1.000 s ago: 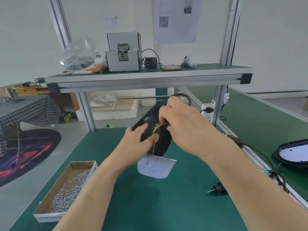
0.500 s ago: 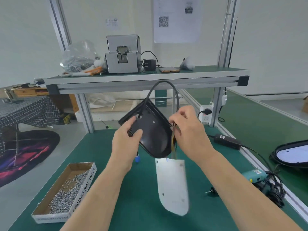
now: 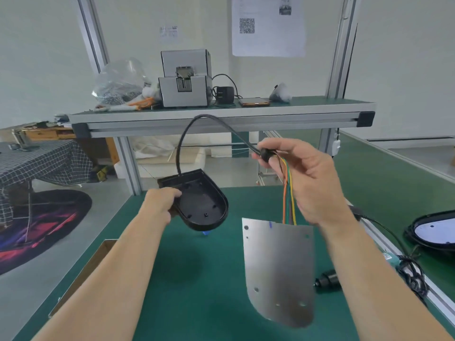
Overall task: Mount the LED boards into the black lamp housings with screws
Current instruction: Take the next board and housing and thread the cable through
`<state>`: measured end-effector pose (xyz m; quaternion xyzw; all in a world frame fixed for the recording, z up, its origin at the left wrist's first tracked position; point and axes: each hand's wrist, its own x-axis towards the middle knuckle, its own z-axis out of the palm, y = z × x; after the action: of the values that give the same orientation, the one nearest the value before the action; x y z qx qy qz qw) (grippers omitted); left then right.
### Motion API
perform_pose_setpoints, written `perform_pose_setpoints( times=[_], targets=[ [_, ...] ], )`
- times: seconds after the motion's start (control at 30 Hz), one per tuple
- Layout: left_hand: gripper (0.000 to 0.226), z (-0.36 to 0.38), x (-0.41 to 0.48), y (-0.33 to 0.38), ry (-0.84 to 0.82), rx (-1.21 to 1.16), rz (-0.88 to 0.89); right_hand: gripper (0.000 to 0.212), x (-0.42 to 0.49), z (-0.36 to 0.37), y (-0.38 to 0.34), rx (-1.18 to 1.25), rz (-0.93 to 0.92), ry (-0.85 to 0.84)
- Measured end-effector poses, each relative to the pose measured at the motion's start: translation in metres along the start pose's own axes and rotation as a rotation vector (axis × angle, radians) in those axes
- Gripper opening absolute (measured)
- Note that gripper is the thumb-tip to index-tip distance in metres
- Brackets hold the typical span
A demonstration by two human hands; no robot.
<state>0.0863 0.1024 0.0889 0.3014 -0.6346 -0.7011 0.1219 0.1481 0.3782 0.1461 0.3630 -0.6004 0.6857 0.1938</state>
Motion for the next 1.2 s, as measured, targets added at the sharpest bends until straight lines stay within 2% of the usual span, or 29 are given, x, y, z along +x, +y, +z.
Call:
perform_pose_setpoints(
  times=[0.07, 0.1, 0.13, 0.2, 0.27, 0.4, 0.5, 0.6, 0.73, 0.87, 0.93, 1.03, 1.1, 1.2],
  targets=[
    [0.01, -0.005, 0.008, -0.001, -0.004, -0.012, -0.03, 0.034, 0.004, -0.007, -0.014, 0.038, 0.039, -0.115],
    [0.008, -0.008, 0.009, 0.0, 0.032, -0.012, 0.011, 0.033, 0.006, -0.011, -0.022, -0.004, 0.048, -0.146],
    [0.005, -0.01, 0.01, 0.001, 0.088, 0.003, 0.072, 0.031, 0.008, -0.016, -0.027, -0.071, 0.051, -0.155],
    [0.011, -0.013, 0.008, 0.003, 0.214, 0.102, 0.23, 0.028, 0.011, -0.027, -0.033, -0.236, 0.048, -0.134],
    [0.011, -0.012, -0.001, 0.005, 0.228, 0.145, 0.374, 0.03, 0.013, -0.034, -0.036, -0.344, 0.061, -0.126],
    [0.018, 0.002, -0.031, 0.015, 0.048, 0.2, 0.528, 0.032, 0.012, -0.026, -0.034, -0.266, 0.103, -0.168],
    [0.027, 0.011, -0.058, 0.018, -0.117, 0.175, 0.618, 0.025, 0.012, -0.015, -0.029, -0.203, 0.055, -0.135],
    [0.027, 0.014, -0.087, 0.027, -0.226, 0.107, 0.753, 0.014, 0.015, -0.007, -0.026, -0.205, 0.024, -0.063],
    [0.024, 0.017, -0.131, 0.057, -0.311, 0.114, 1.008, 0.023, 0.019, -0.002, -0.031, -0.131, -0.081, 0.052],
    [0.026, 0.021, -0.162, 0.079, -0.346, 0.018, 1.138, 0.027, 0.022, 0.005, -0.039, -0.184, -0.286, 0.251],
    [0.028, 0.026, -0.17, 0.079, -0.368, -0.025, 1.153, 0.024, 0.023, 0.009, -0.04, -0.346, -0.391, 0.339],
    [0.026, 0.036, -0.171, 0.066, -0.404, -0.041, 1.079, 0.018, 0.022, 0.013, -0.032, -0.732, -0.499, 0.394],
    [0.023, 0.04, -0.165, 0.051, -0.423, -0.053, 0.978, 0.018, 0.015, 0.016, -0.022, -0.842, -0.431, 0.382],
    [0.028, 0.041, -0.156, 0.028, -0.44, -0.062, 0.835, 0.02, 0.001, 0.022, -0.004, -0.844, -0.363, 0.291]
  ],
)
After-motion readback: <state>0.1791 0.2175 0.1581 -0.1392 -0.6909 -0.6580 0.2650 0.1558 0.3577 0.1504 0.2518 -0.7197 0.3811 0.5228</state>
